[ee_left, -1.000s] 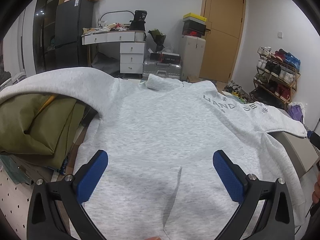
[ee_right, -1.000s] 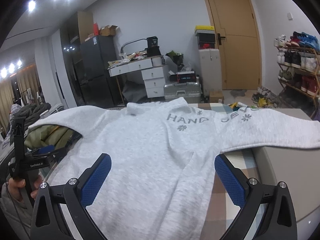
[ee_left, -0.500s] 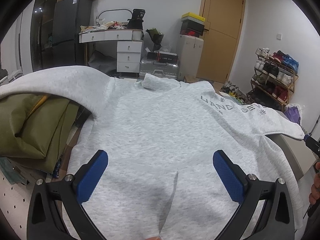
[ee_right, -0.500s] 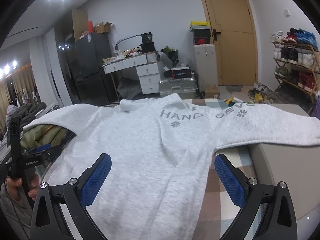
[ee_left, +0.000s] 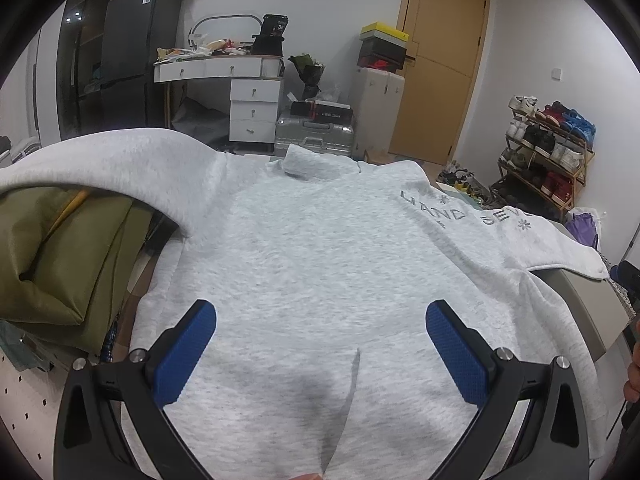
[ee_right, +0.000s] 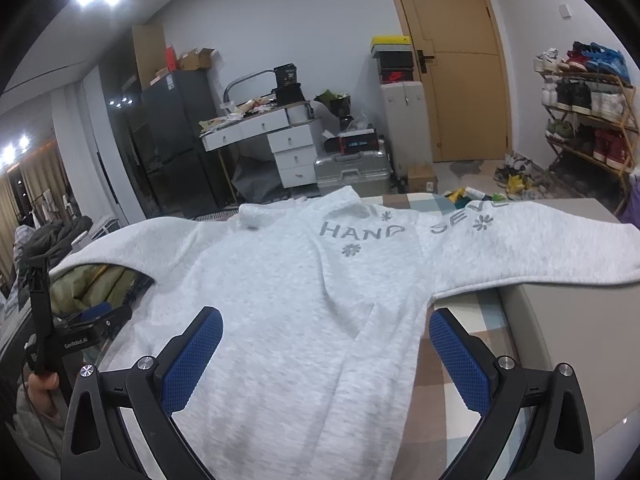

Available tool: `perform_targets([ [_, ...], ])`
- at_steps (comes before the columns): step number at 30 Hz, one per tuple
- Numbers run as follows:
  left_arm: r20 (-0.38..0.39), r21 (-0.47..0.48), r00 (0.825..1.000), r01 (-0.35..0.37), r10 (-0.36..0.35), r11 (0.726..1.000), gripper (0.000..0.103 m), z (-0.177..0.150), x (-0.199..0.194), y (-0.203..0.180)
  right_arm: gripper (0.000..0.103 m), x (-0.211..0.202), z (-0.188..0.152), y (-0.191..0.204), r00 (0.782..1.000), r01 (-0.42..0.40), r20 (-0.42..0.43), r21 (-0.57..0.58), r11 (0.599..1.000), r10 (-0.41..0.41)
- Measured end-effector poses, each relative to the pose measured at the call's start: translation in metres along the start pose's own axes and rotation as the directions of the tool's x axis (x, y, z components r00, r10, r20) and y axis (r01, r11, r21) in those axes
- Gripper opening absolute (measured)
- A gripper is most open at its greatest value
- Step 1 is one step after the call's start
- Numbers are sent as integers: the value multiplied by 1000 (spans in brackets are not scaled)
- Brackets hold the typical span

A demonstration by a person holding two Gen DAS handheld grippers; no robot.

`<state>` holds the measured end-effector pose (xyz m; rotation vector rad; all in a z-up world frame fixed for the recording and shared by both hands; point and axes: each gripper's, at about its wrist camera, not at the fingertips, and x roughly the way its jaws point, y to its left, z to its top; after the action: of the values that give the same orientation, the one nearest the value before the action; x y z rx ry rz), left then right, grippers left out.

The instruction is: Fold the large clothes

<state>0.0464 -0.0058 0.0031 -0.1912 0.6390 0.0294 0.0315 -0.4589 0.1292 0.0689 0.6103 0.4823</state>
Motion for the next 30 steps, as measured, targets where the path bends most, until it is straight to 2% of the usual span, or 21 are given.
perform_targets([
  [5,16,3,999,31,-31,1000,102,-4,0,9,103,-4,2,15,998,61,2,-12,998,-61],
  [15,-5,-16,988,157,-157,987,102,-7,4,24,103,-7,1,35,986,165,5,8,986,-165],
  [21,-8,-6,985,173,-173,985,102,-8,1,21,103,2,4,36,988,154,-15,18,988,-154],
  [30,-21,-10,991,131,-131,991,102,-5,4,16,103,15,0,15,993,111,-31,43,993,-110],
])
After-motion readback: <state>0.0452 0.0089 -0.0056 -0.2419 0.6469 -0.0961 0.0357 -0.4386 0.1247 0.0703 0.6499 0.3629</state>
